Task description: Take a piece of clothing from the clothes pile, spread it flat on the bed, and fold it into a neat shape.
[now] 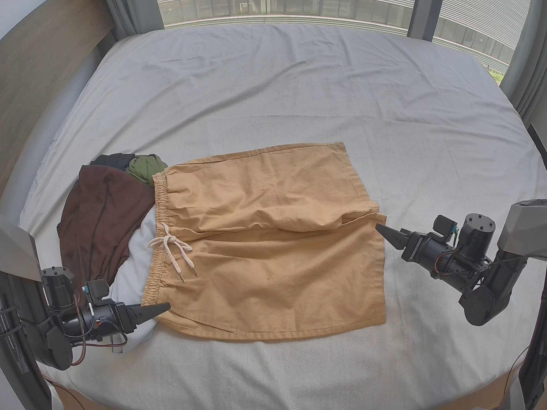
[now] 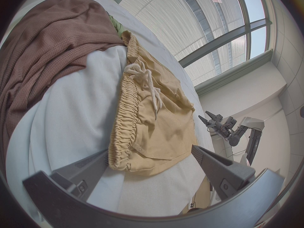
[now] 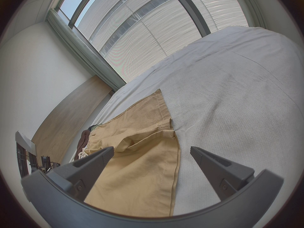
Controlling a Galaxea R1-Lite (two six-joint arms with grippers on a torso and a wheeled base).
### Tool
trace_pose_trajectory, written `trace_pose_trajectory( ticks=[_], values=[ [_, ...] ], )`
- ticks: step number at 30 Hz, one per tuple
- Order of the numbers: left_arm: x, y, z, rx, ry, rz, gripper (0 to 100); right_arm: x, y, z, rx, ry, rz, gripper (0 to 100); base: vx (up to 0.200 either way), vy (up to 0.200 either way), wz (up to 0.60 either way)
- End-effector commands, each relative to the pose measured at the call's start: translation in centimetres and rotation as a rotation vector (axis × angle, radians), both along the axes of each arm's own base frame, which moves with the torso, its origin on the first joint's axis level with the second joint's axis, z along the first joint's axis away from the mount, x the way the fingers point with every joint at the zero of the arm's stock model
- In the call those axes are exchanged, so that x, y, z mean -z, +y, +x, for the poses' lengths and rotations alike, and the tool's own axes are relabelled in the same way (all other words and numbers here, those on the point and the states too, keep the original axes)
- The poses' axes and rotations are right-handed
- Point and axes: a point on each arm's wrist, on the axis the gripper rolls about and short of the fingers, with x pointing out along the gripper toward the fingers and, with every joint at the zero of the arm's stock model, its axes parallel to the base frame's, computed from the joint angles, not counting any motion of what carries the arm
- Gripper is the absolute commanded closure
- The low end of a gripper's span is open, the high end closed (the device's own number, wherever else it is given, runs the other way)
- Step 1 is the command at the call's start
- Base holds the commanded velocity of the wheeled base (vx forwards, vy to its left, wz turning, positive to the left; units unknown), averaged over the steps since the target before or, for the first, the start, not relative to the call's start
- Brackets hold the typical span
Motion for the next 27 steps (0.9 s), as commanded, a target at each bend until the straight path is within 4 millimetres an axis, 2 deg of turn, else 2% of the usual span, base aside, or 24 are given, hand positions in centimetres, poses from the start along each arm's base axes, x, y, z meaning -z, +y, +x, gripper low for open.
trace_pose_trajectory(
  ticks=[1,5,6,23,27],
  values=[
    [0.0,0.3,0.3,-0.014,-0.005,-0.001,0,-0.3,0.0,-0.2,-0.003,-0.005,0.002,0,0.0,0.0,0.0],
    [0.2,0.5,0.3,-0.021,0.0,-0.001,0,-0.3,-0.1,-0.3,-0.001,-0.004,0.001,0,0.0,0.0,0.0],
    [0.2,0.6,0.2,-0.023,0.0,-0.001,100,-0.4,-0.1,-0.3,-0.001,-0.005,0.002,0,0.0,0.0,0.0],
    [0.0,0.0,0.4,0.018,-0.029,0.013,100,2.3,-0.5,-3.5,-0.094,0.102,-0.126,0,0.0,0.0,0.0],
    [0.3,0.0,0.5,0.031,-0.042,0.033,100,3.2,-0.8,-5.1,-0.134,0.167,-0.136,0,0.0,0.0,0.0]
  ],
)
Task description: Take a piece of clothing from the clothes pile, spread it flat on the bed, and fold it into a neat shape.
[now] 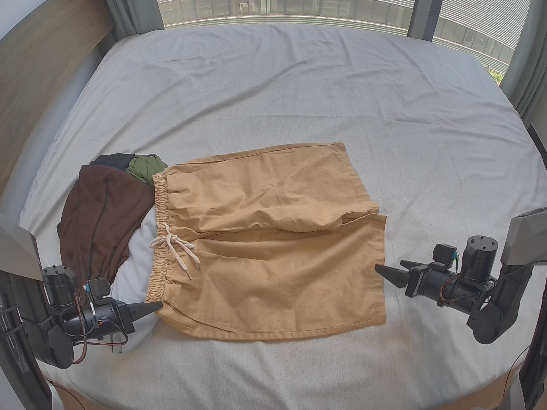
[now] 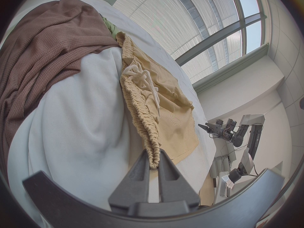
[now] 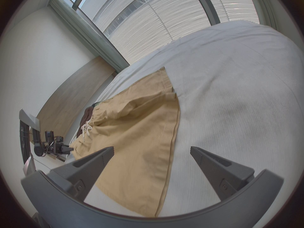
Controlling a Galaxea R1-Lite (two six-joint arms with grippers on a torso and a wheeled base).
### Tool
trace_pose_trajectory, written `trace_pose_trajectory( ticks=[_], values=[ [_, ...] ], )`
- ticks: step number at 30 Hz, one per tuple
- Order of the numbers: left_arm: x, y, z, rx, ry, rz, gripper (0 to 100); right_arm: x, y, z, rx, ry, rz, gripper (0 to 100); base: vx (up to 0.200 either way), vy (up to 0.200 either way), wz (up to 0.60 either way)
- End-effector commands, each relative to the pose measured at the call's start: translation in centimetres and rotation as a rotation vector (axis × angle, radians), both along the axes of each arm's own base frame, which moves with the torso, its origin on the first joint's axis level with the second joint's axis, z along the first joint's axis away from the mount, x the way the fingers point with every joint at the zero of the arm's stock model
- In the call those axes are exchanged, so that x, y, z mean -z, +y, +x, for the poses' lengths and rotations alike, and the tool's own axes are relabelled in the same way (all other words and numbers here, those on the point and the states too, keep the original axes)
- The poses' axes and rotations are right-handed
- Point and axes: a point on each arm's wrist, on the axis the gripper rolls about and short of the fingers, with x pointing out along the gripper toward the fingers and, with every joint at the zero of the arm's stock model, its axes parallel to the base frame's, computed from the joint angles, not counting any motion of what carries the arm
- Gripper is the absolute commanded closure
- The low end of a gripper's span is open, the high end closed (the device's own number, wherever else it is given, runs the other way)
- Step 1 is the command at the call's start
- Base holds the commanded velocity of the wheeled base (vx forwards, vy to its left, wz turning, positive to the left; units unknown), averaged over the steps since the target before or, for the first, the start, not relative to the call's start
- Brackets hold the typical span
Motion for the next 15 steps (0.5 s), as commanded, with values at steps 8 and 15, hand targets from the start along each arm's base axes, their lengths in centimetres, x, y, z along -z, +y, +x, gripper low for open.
trace_pose_trajectory(
  ticks=[8,15],
  values=[
    [0.1,-0.1,0.2,0.01,-0.008,0.006,100,3.6,0.0,-3.6,-0.11,0.164,-0.121,0,0.0,0.0,0.0],
    [0.2,-0.1,0.1,0.007,-0.002,0.004,100,4.8,0.4,-4.3,-0.181,0.222,-0.121,0,0.0,0.0,0.0]
  ],
)
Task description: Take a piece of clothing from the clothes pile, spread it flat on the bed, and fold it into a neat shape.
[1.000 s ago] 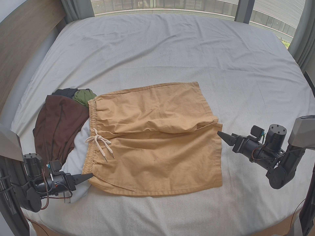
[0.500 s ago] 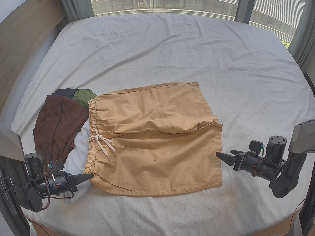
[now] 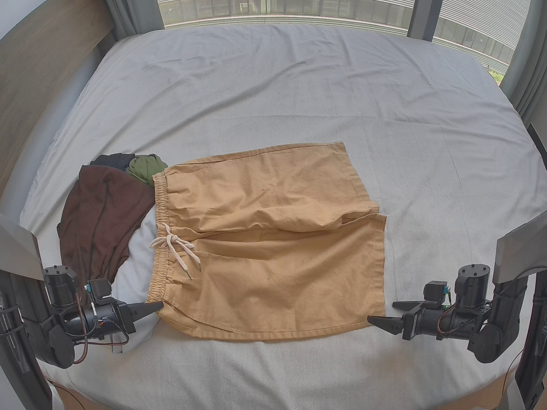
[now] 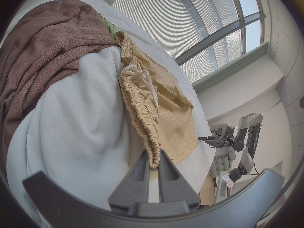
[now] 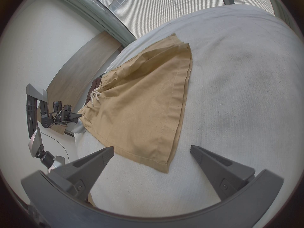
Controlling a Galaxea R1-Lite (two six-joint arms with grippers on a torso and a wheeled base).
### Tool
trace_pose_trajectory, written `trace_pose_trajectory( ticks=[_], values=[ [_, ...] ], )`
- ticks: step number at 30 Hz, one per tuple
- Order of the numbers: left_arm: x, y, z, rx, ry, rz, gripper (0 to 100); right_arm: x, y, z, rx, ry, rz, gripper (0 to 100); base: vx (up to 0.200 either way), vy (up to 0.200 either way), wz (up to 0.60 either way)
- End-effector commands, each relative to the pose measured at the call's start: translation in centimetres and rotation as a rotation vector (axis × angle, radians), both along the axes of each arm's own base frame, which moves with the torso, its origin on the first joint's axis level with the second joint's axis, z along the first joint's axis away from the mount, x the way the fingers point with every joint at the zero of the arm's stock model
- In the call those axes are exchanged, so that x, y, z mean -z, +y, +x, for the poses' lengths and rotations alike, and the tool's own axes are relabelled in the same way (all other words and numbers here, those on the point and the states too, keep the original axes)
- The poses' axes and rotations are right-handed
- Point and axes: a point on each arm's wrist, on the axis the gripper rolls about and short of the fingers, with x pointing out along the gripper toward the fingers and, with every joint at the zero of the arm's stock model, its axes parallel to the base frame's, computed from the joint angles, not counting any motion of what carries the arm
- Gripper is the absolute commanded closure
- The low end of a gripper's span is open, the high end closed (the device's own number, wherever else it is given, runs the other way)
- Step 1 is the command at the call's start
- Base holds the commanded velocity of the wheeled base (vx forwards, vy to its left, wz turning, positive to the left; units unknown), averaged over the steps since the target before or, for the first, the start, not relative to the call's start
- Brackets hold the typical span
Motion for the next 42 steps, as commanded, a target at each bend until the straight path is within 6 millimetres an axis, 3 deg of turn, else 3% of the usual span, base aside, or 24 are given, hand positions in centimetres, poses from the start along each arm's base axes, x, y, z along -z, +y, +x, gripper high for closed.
trace_pose_trajectory(
  ticks=[1,8,33,34,42],
  values=[
    [0.0,0.0,-0.1,0.0,0.004,-0.001,100,1.4,0.2,-0.1,-0.01,0.055,-0.01,0,0.0,0.0,0.0],
    [0.1,0.0,-0.1,0.0,0.006,-0.001,100,2.7,0.7,0.7,-0.016,0.081,-0.007,0,0.0,0.0,0.0],
    [0.1,0.0,0.0,0.0,0.005,0.0,100,2.6,1.8,1.1,-0.049,0.132,0.093,0,0.0,0.0,0.0],
    [0.1,0.0,0.0,0.002,0.005,-0.001,100,2.6,1.8,1.1,-0.049,0.132,0.093,100,0.0,0.0,0.0],
    [0.1,0.0,0.0,0.002,0.005,-0.001,100,2.6,1.6,1.3,-0.04,0.127,0.095,100,0.0,0.0,0.0]
  ],
)
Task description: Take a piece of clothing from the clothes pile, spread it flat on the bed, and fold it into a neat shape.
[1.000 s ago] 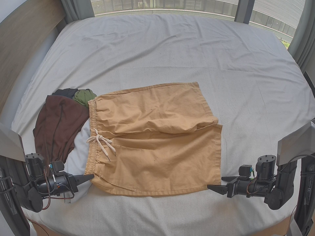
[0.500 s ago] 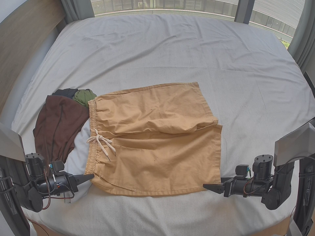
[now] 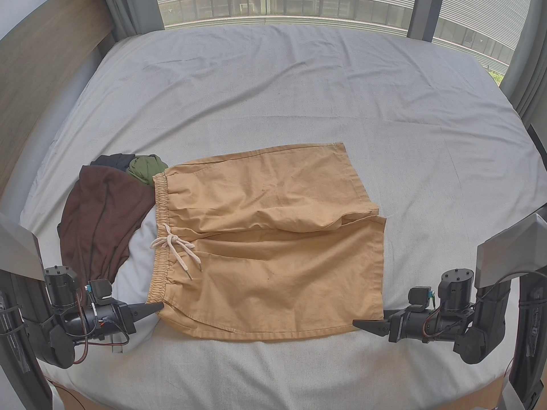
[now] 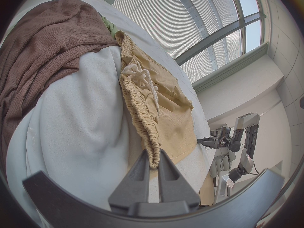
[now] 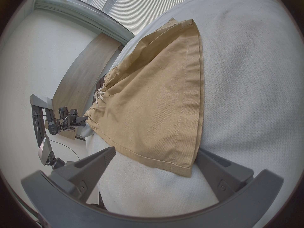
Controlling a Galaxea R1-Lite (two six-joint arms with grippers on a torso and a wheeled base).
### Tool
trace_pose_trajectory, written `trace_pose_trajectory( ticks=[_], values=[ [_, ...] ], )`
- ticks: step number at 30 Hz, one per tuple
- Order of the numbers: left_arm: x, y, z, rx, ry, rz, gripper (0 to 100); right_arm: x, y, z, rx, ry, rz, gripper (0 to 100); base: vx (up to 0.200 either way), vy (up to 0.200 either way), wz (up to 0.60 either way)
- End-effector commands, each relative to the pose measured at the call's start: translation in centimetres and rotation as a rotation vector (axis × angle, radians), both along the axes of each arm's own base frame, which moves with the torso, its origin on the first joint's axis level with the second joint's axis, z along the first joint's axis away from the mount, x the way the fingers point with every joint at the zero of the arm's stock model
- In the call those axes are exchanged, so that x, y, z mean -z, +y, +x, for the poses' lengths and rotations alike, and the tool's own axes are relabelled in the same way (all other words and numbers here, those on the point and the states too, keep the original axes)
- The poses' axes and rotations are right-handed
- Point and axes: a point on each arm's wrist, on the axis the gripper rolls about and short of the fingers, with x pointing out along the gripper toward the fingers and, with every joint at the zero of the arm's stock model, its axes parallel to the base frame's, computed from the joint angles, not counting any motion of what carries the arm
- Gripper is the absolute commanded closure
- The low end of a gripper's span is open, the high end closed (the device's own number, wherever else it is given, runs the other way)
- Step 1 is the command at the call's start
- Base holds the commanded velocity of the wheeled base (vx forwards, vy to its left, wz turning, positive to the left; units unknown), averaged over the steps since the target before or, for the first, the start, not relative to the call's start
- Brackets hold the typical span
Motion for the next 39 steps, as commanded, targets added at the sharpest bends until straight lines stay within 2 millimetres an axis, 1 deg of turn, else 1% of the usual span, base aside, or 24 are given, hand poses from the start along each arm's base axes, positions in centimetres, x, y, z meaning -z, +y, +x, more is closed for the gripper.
trace_pose_trajectory(
  ticks=[1,22,39],
  values=[
    [0.03,0.02,0.02,-0.001,0.001,0.0,100,0.15,-0.08,0.04,0.005,0.003,-0.003,100,0.0,0.0,0.0],
    [0.18,-0.02,-0.01,0.0,0.008,-0.001,100,-0.57,-0.32,-0.04,0.014,-0.017,0.002,100,0.0,0.0,0.0],
    [0.18,0.01,-0.01,-0.001,0.008,-0.001,100,-0.37,-0.43,0.18,0.02,-0.022,-0.006,100,0.0,0.0,0.0]
  ],
)
